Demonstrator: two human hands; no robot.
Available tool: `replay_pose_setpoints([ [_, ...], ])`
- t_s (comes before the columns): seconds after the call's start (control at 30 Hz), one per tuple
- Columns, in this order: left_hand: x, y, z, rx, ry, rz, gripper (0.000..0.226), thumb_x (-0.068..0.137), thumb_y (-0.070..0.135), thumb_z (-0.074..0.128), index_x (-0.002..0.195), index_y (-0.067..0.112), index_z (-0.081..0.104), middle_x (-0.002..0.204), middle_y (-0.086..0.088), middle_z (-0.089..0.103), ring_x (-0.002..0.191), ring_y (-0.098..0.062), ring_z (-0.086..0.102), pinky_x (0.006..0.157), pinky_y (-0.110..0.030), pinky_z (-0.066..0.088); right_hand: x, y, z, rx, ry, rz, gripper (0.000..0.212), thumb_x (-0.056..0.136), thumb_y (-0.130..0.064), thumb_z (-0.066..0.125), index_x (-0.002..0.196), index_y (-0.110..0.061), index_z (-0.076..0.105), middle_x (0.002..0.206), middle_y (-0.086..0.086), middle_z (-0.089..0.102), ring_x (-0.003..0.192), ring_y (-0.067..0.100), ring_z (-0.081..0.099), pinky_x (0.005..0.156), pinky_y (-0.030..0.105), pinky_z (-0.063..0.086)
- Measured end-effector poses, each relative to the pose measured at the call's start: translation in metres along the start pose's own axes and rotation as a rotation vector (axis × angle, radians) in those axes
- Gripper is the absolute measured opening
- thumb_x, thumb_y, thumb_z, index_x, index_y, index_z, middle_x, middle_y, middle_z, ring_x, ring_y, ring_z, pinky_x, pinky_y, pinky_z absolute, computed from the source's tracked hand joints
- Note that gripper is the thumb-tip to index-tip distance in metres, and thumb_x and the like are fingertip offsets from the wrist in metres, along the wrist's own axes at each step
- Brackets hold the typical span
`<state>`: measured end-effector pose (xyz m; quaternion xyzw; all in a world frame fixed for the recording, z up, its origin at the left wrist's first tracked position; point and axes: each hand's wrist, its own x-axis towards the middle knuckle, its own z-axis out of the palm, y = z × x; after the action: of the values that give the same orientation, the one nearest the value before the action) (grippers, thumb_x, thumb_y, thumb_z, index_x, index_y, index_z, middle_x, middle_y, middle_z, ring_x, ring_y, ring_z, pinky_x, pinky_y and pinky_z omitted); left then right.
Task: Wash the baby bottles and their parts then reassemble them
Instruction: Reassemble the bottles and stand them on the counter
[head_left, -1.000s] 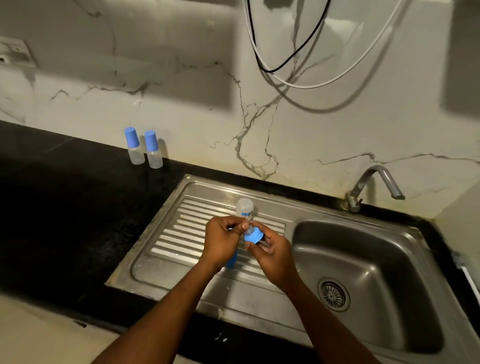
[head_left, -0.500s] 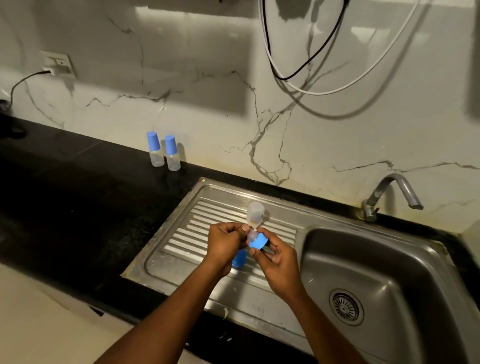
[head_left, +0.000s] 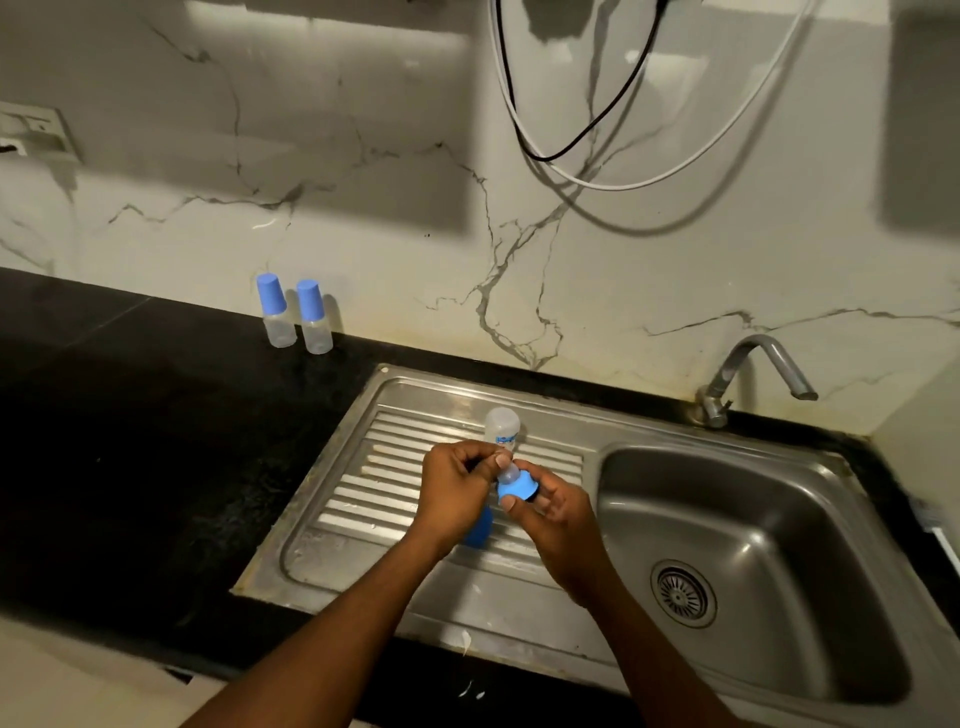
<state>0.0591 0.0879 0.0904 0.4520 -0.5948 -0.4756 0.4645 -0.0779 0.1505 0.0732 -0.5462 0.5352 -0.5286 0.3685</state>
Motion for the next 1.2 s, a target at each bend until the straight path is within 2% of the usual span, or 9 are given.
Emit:
replay_pose_setpoints([
  [0.13, 0.003, -0.002, -0.009, -0.161, -0.166, -0.096, 0.014, 0.091, 0.012, 0.071, 0.097, 0.002, 0.078, 0.093, -0.010, 0.078, 0.091, -0.022, 0.075, 0.085, -0.035, 0.060, 0.000, 0.006, -0.010, 0.153, -0.080, 0.176, 0.043, 0.088, -0.016, 0.074, 0.129, -0.013, 0.060, 0.117, 0.007, 0.072, 0.109, 0.024, 0.069, 0.097, 0.043, 0.055],
  [0.23, 0.004, -0.011, -0.017, -0.335, -0.366, -0.213, 0.033, 0.091, 0.022, 0.067, 0.114, -0.001, 0.072, 0.111, -0.017, 0.074, 0.109, -0.032, 0.070, 0.098, -0.040, 0.055, 0.001, 0.005, -0.012, 0.576, -0.072, 0.346, 0.065, 0.074, -0.019, 0.083, 0.128, -0.002, 0.051, 0.123, 0.023, 0.067, 0.113, 0.037, 0.066, 0.095, 0.040, 0.057],
  [0.33, 0.004, -0.013, -0.017, -0.369, -0.393, -0.237, 0.040, 0.087, 0.023, 0.068, 0.119, 0.000, 0.070, 0.119, -0.013, 0.072, 0.115, -0.027, 0.068, 0.102, -0.039, 0.053, 0.006, 0.005, -0.011, 0.642, -0.139, 0.348, 0.079, 0.071, -0.029, 0.089, 0.131, 0.004, 0.051, 0.129, 0.025, 0.063, 0.119, 0.041, 0.062, 0.098, 0.041, 0.055],
  [0.47, 0.007, -0.016, -0.017, -0.312, -0.369, -0.185, 0.031, 0.086, 0.018, 0.071, 0.110, -0.001, 0.074, 0.110, -0.015, 0.075, 0.109, -0.029, 0.070, 0.098, -0.038, 0.054, 0.005, 0.014, -0.013, 0.657, -0.166, 0.377, 0.057, 0.085, -0.020, 0.074, 0.130, 0.007, 0.052, 0.129, 0.027, 0.062, 0.120, 0.043, 0.061, 0.103, 0.047, 0.051],
  [0.63, 0.004, -0.024, -0.007, -0.252, -0.247, -0.218, 0.015, 0.093, 0.006, 0.066, 0.097, -0.004, 0.077, 0.095, -0.017, 0.077, 0.092, -0.029, 0.074, 0.085, -0.034, 0.059, 0.002, 0.021, -0.015, 0.606, -0.186, 0.352, 0.057, 0.084, -0.021, 0.073, 0.127, 0.011, 0.053, 0.126, 0.030, 0.063, 0.119, 0.044, 0.061, 0.104, 0.052, 0.049],
  [0.77, 0.000, -0.026, 0.008, -0.380, -0.109, -0.281, 0.014, 0.092, 0.005, 0.066, 0.095, -0.003, 0.077, 0.094, -0.021, 0.076, 0.088, -0.032, 0.073, 0.084, -0.038, 0.059, 0.007, 0.022, -0.009, 0.630, -0.052, 0.372, 0.044, 0.088, -0.017, 0.064, 0.120, 0.012, 0.059, 0.117, 0.032, 0.066, 0.112, 0.045, 0.065, 0.098, 0.048, 0.054],
  [0.87, -0.002, -0.030, 0.012, -0.401, -0.056, -0.185, 0.014, 0.090, 0.007, 0.068, 0.098, -0.001, 0.077, 0.095, -0.019, 0.076, 0.093, -0.035, 0.073, 0.085, -0.039, 0.060, 0.012, 0.024, -0.006, 0.629, -0.014, 0.382, 0.040, 0.088, -0.016, 0.066, 0.118, 0.009, 0.060, 0.114, 0.028, 0.068, 0.108, 0.041, 0.067, 0.090, 0.040, 0.058],
  [1.1, 0.029, -0.040, 0.009, -0.137, -0.341, -0.157, 0.015, 0.090, 0.005, 0.071, 0.101, -0.005, 0.075, 0.095, -0.016, 0.077, 0.092, -0.029, 0.074, 0.086, -0.036, 0.060, 0.017, 0.039, -0.018, 0.644, 0.010, 0.481, 0.016, 0.094, 0.006, 0.056, 0.110, 0.005, 0.058, 0.113, 0.027, 0.068, 0.106, 0.038, 0.069, 0.089, 0.036, 0.058],
  [1.2, 0.048, -0.038, 0.021, -0.024, -0.325, -0.142, 0.018, 0.092, 0.018, 0.071, 0.096, 0.001, 0.076, 0.087, -0.009, 0.077, 0.085, -0.022, 0.075, 0.081, -0.034, 0.060, 0.027, 0.044, -0.015, 0.642, 0.087, 0.461, 0.024, 0.095, 0.006, 0.054, 0.118, 0.005, 0.062, 0.115, 0.022, 0.070, 0.112, 0.034, 0.067, 0.093, 0.033, 0.057],
])
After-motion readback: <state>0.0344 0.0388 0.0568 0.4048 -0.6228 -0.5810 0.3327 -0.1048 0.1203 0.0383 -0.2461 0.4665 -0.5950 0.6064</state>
